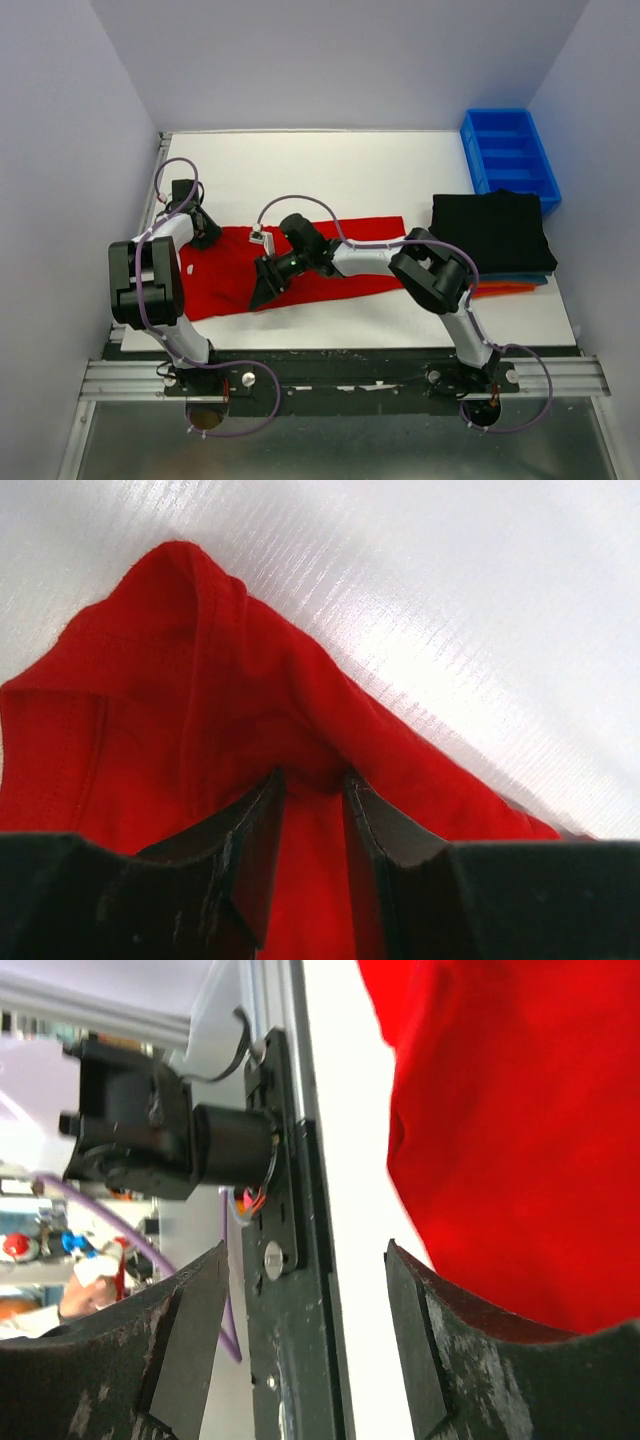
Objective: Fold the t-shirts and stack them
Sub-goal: Fold the other side of the tshirt into a rectangle
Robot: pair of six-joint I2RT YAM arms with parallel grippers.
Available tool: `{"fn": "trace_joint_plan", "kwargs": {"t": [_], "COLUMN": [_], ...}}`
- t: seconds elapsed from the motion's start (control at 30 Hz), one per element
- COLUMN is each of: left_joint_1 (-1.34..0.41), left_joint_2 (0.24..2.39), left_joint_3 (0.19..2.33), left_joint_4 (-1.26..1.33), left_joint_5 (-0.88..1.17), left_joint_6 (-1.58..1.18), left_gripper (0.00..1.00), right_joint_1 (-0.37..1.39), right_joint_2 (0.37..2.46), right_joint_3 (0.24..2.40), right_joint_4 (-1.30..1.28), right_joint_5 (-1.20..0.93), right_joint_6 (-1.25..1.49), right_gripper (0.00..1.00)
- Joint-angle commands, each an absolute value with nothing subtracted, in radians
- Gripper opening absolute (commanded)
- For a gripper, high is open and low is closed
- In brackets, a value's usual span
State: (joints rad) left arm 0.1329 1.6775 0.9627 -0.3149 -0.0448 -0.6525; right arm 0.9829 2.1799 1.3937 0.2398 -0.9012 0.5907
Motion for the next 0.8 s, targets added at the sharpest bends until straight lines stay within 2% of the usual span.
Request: {"fn": "trace_joint_plan", "kwargs": {"t": [0.0, 0.3, 0.47, 0.53, 0.6, 0.67, 0.7, 0.73, 0.77], "left_joint_1": [0.13, 0.13, 0.123, 0.112, 0.094, 0.071, 0.06, 0.054, 0.049], "left_joint_2": [1.683, 1.6, 1.484, 1.401, 1.333, 1.266, 1.232, 1.206, 1.178], "left_joint_3": [0.98, 0.969, 0.937, 0.908, 0.861, 0.813, 0.783, 0.755, 0.724], "left_joint_4": [-0.351, -0.376, -0.405, -0.402, -0.394, -0.382, -0.374, -0.364, -0.353], "left_joint_5": [-0.086, -0.077, -0.086, -0.087, -0.098, -0.106, -0.107, -0.103, -0.1], "left_joint_6": [-0.634, -0.64, -0.638, -0.655, -0.684, -0.707, -0.719, -0.73, -0.744], "left_gripper": [0.43, 0.43, 0.47, 0.49, 0.5, 0.47, 0.37, 0.2, 0.0], "right_joint_1": [1.002, 0.988, 0.965, 0.947, 0.93, 0.922, 0.919, 0.919, 0.917], "right_joint_2": [2.082, 2.121, 2.027, 1.965, 1.892, 1.817, 1.783, 1.74, 1.705], "right_joint_3": [1.302, 1.468, 1.389, 1.327, 1.264, 1.195, 1.159, 1.125, 1.086], "right_joint_4": [0.19, 0.106, 0.118, 0.126, 0.123, 0.104, 0.095, 0.083, 0.075], "right_joint_5": [-0.954, -0.759, -0.614, -0.546, -0.468, -0.37, -0.306, -0.24, -0.185], "right_joint_6": [0.47, 0.491, 0.471, 0.45, 0.425, 0.397, 0.385, 0.377, 0.377], "right_gripper": [0.72, 0.72, 0.72, 0.67, 0.56, 0.35, 0.13, 0.01, 0.01]}}
